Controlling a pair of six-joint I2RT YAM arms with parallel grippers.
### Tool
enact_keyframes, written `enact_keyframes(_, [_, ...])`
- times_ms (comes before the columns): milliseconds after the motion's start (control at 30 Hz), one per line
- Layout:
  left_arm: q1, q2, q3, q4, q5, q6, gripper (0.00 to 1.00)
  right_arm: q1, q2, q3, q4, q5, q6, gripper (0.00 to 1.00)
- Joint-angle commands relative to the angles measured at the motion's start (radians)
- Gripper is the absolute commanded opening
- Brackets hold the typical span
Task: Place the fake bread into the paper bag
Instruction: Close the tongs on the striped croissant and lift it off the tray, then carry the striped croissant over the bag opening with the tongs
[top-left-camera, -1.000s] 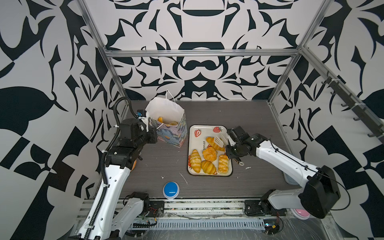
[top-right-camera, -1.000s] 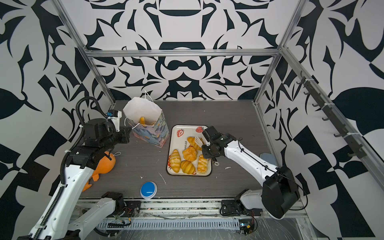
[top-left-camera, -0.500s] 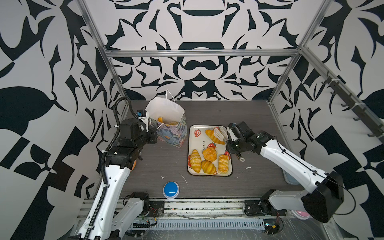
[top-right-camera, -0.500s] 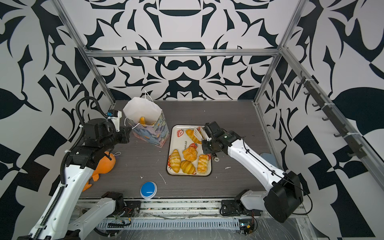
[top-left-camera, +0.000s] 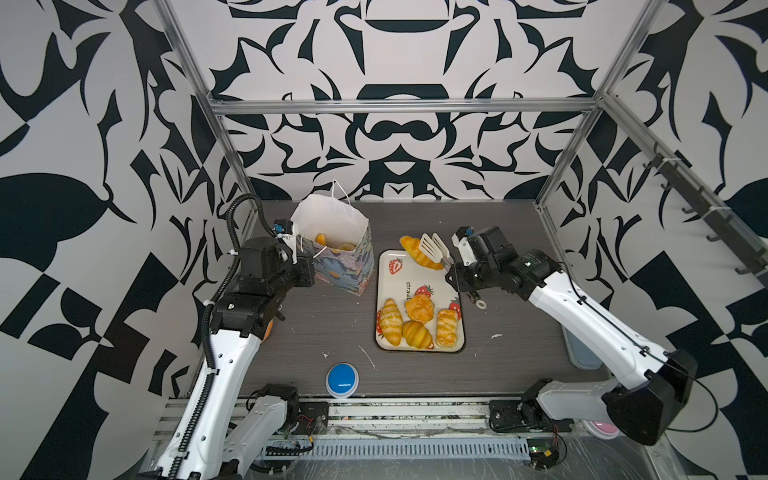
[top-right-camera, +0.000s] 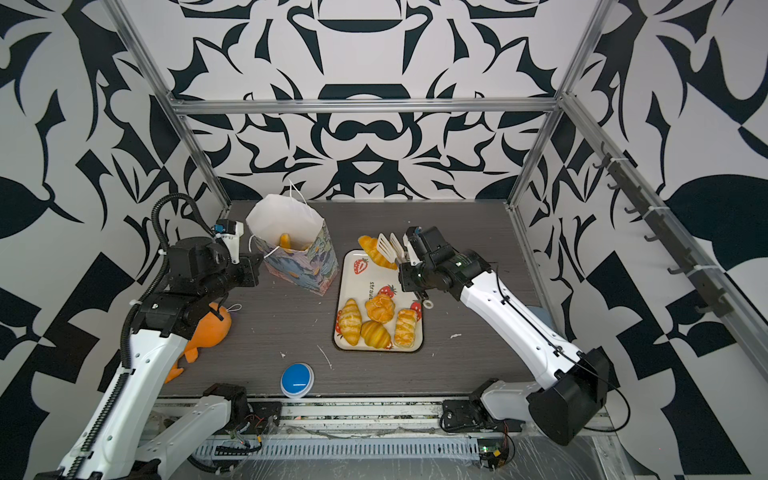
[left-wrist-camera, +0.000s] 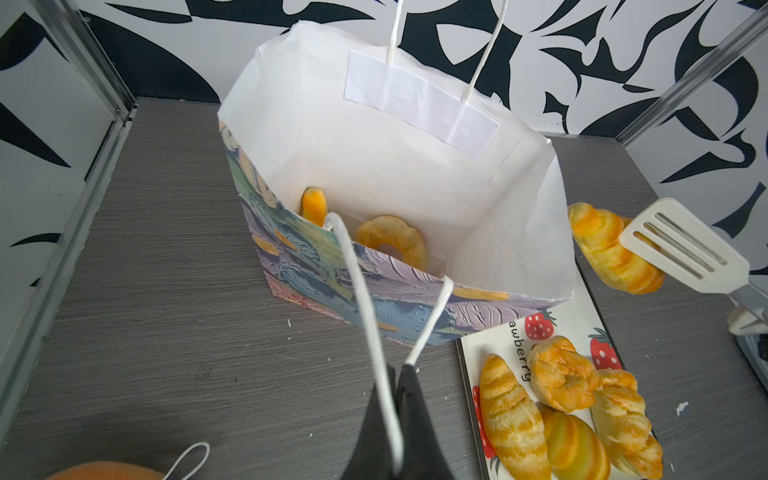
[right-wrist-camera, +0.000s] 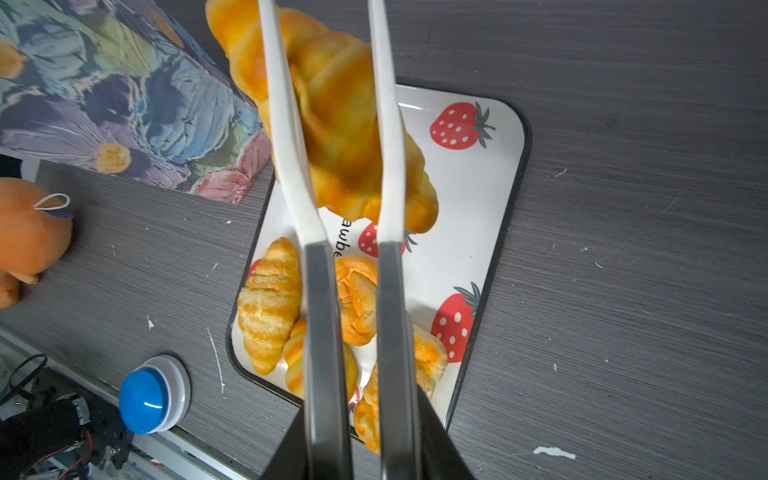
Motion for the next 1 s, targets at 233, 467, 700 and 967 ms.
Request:
enact_keyframes(233, [-0.002,-0.007,-0.007,-0.021,0.005,0.002,0.04,-0.001,-0.008,0.151,0.046,-0.092,0.023,0.33])
enact_keyframes(467, [-0.003,-0.007,-0.007,-0.021,0.004,0.002,0.04,0.005,0.02,0.24,0.059,-0.143,0.035,0.33])
enact_keyframes(700, [-0.003,-0.01,-0.007,-0.021,0.004,0.002,0.04,0.031,0.064,0.33,0.072,-0.178,0.045,0.33])
enact_keyframes(967, [-0.002,-0.015,-0.008,-0.022,0.004,0.002,0.04,0.102,0.139,0.45,0.091,-0.187,0.063,0.33])
